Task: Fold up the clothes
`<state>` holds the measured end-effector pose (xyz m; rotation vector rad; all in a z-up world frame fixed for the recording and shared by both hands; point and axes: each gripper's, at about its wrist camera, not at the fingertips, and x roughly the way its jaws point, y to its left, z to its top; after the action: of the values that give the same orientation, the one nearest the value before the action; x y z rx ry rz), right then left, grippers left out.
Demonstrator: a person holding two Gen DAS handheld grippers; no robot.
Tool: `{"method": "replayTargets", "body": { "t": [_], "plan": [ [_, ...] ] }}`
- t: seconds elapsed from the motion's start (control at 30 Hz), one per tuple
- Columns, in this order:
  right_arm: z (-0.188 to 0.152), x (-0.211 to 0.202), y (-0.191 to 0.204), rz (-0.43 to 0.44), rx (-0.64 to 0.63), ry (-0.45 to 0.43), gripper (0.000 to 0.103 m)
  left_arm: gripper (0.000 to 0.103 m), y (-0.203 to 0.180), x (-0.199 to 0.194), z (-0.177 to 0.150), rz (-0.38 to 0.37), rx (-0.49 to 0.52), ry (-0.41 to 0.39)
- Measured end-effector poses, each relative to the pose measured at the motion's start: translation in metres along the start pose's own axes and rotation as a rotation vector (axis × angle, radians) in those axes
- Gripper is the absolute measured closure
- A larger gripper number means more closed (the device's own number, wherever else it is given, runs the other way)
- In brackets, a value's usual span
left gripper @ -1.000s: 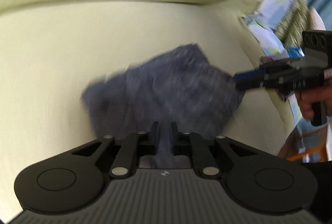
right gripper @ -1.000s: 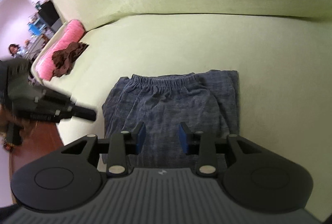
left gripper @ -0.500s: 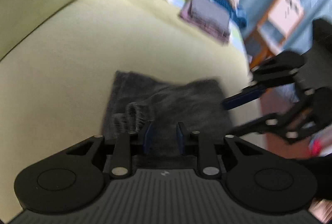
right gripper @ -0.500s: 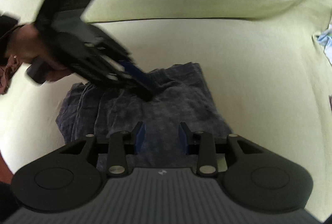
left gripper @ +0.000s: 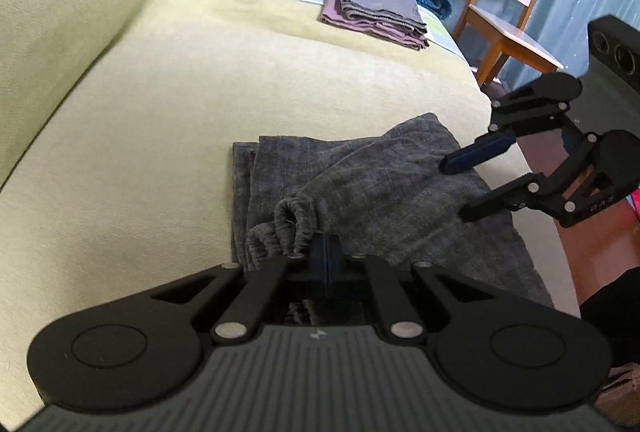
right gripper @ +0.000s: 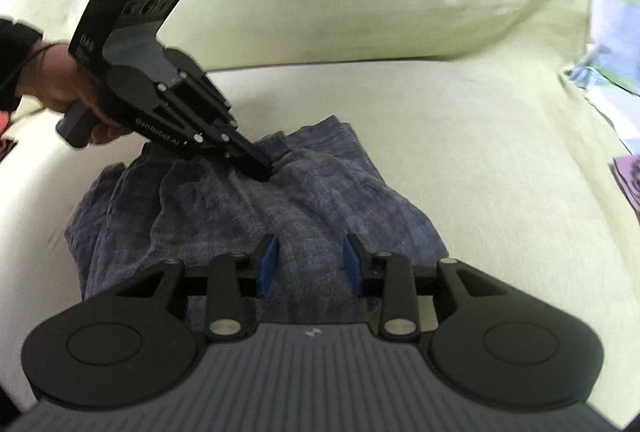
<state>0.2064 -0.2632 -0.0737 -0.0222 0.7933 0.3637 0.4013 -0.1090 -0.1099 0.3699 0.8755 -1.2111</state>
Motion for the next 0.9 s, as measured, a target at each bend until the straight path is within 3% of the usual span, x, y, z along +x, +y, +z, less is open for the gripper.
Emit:
{"method": "replayTargets", "body": {
  "t": [0.13, 0.33, 0.37, 0.4, 0.43, 0.5, 0.53, 0.63, 0.9],
  "plan": [
    [-0.003, 0.0, -0.002, -0.006, -0.015, -0.027, 0.073, 0.096, 0.002, 0.003, -0.004, -0.013, 0.011, -0.027],
    [-0.006, -0.001, -0.015, 0.046, 0.085, -0.043, 0.069, 0.096, 0.005, 0.002, -0.002, -0.054, 0.016, -0.048],
    [-0.005, -0.007, -0.022, 0.062, 0.148, -0.073, 0.068, 0.088, 0.005, 0.0, 0.0, -0.076, 0.016, -0.052],
    [-0.004, -0.012, -0.03, 0.078, 0.211, -0.102, 0.065, 0.063, 0.005, -0.003, 0.002, -0.098, 0.017, -0.057],
    [-0.003, -0.018, -0.036, 0.088, 0.269, -0.131, 0.063, 0.05, 0.006, -0.009, 0.005, -0.128, 0.027, -0.061],
    [-0.005, -0.026, -0.046, 0.054, 0.326, -0.168, 0.047, 0.034, 0.008, -0.015, 0.014, -0.139, 0.053, -0.077],
    [-0.008, -0.031, -0.054, 0.038, 0.373, -0.188, 0.043, 0.027, 0.01, -0.016, 0.02, -0.117, 0.065, -0.08],
    [-0.016, -0.033, -0.07, 0.038, 0.457, -0.174, 0.043, 0.027, 0.021, -0.012, 0.034, -0.074, 0.081, -0.055],
    [-0.033, -0.031, -0.083, 0.12, 0.646, -0.145, 0.043, 0.029, 0.054, 0.017, 0.05, -0.128, 0.03, 0.109]
  ]
}}
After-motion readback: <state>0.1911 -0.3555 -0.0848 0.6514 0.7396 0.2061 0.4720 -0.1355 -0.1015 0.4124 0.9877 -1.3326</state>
